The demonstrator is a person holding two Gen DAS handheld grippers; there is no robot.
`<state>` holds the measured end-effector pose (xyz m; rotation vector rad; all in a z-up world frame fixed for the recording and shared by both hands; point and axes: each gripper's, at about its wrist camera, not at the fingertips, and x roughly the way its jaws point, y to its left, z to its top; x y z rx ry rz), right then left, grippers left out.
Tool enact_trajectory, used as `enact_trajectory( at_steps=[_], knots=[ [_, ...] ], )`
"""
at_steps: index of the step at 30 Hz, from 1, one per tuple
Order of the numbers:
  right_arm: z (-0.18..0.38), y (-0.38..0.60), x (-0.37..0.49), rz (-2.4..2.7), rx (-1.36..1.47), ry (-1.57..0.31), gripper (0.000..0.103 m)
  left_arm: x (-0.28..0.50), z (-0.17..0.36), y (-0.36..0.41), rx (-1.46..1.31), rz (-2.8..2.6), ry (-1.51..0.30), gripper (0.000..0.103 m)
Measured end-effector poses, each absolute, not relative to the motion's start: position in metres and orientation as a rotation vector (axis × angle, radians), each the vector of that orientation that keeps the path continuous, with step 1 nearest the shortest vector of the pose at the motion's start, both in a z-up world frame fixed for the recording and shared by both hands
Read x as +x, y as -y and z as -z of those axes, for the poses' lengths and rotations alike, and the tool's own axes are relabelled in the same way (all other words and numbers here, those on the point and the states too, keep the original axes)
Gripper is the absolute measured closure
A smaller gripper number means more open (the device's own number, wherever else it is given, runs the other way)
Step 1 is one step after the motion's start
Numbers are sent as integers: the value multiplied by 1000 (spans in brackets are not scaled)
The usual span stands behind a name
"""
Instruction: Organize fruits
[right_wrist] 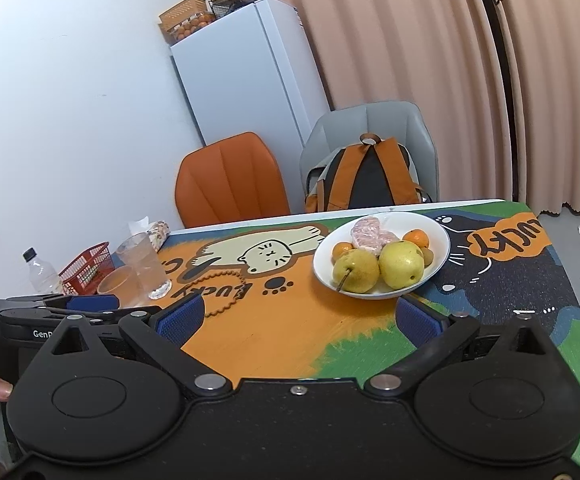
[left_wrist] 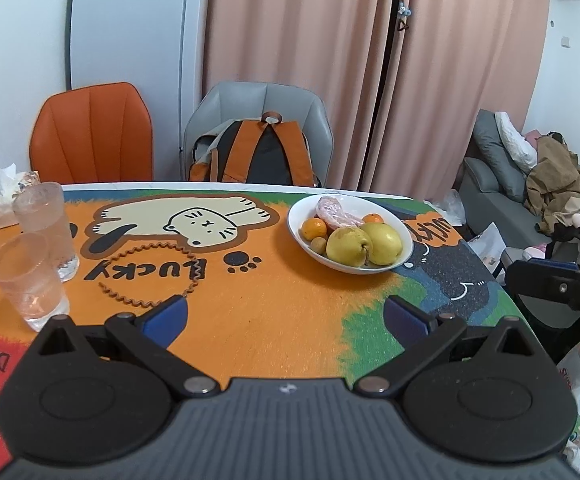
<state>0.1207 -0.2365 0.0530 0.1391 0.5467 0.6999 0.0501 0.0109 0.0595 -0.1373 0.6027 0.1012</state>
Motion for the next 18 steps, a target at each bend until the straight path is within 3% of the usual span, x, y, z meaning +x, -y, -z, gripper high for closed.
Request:
enact_trajectory(
  at_steps=[18],
  knots=[
    [-64,236,72,-718,105,-512,0,3,-70,0,-97,-95,-557,0]
  ],
)
